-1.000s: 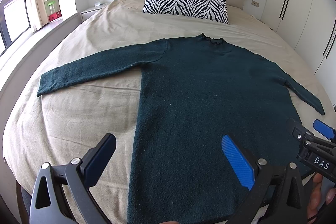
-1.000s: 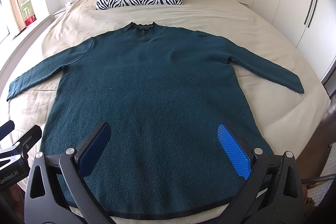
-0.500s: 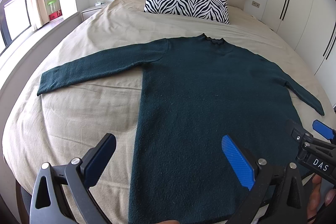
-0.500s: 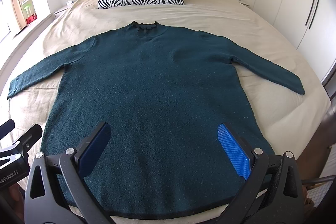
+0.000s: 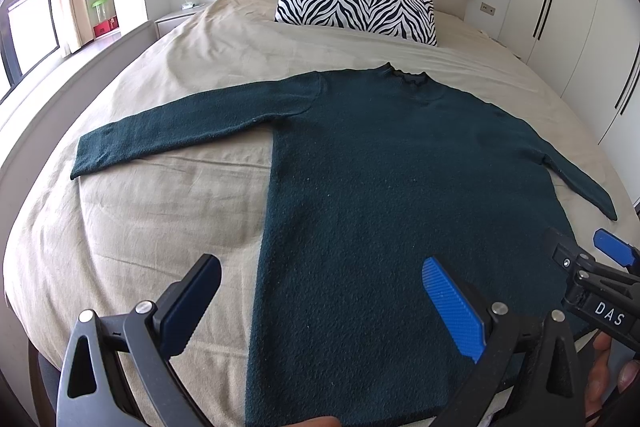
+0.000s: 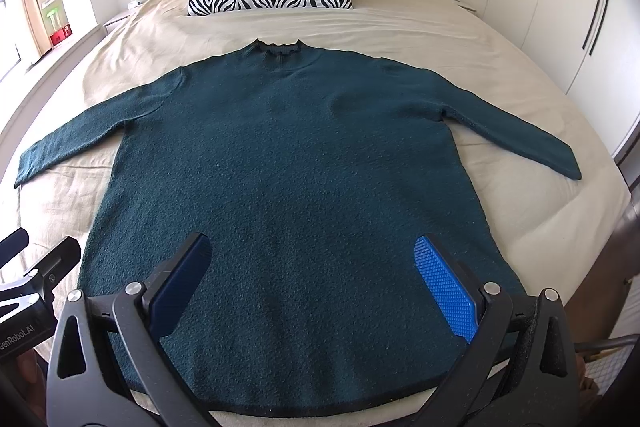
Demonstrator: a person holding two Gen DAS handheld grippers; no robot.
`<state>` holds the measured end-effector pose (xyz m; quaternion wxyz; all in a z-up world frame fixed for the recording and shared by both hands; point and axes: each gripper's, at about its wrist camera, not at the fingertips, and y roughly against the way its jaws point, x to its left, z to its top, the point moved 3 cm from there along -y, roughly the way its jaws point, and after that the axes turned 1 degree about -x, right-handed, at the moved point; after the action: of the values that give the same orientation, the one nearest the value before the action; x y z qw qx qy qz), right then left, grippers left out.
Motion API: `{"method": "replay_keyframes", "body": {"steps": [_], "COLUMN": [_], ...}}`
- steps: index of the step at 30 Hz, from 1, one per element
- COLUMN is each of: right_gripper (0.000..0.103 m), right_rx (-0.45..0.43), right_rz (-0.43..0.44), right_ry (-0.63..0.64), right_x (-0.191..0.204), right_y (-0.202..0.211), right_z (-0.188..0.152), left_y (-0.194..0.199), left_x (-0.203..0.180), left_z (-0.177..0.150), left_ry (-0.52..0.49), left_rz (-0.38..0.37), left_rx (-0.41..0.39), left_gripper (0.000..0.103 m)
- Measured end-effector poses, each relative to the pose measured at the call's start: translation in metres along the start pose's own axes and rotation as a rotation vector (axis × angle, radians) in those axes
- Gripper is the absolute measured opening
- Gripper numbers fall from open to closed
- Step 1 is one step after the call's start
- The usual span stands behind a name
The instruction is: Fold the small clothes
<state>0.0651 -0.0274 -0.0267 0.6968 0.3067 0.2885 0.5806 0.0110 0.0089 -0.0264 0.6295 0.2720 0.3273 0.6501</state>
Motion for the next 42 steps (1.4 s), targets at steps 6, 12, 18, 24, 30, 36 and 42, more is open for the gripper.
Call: {"method": "replay_keyframes", "body": {"steps": [6, 12, 18, 24, 30, 36, 42], "right_gripper": [0.103, 0.103, 0.103, 0.103, 0.103, 0.103, 0.103], "right_rx": [0.001, 0.004, 0.005, 0.008, 0.008, 0.011, 0.000], "right_rz": [0.002, 0.001, 0.001, 0.004, 0.006, 0.020, 0.146], "right_ry": [0.001, 0.001, 0.002, 0.002, 0.001, -0.007, -0.124], "right_x": [0.001, 0.000, 0.002, 0.002, 0.003, -0.001, -0.031], "right_y": [0.000, 0.000, -0.002, -0.002, -0.003, -0.005, -0.014], "right_z": [-0.001, -0.002, -0.002, -0.004, -0.004, -0.002, 0.008], "left_y": [0.000, -0.001, -0.004, -0.001, 0.000, -0.010, -0.040], "left_x": [0.003, 0.004, 0.004, 0.001, -0.006, 0.003, 0.008], "left_z": [-0.002, -0.005, -0.006, -0.007, -0.010, -0.016, -0.015], "left_ry": [0.005, 0.008, 0.013, -0.005, -0.039, 0.011, 0.091], "left_rz": [-0.002, -0.003, -0.001, 0.004, -0.003, -0.088, -0.251], "left_rx": [0.001, 0.003, 0.009, -0.006, -0.003, 0.031, 0.139], "left_gripper": [0.103, 0.103, 0.103, 0.103, 0.103, 0.103, 0.103]}}
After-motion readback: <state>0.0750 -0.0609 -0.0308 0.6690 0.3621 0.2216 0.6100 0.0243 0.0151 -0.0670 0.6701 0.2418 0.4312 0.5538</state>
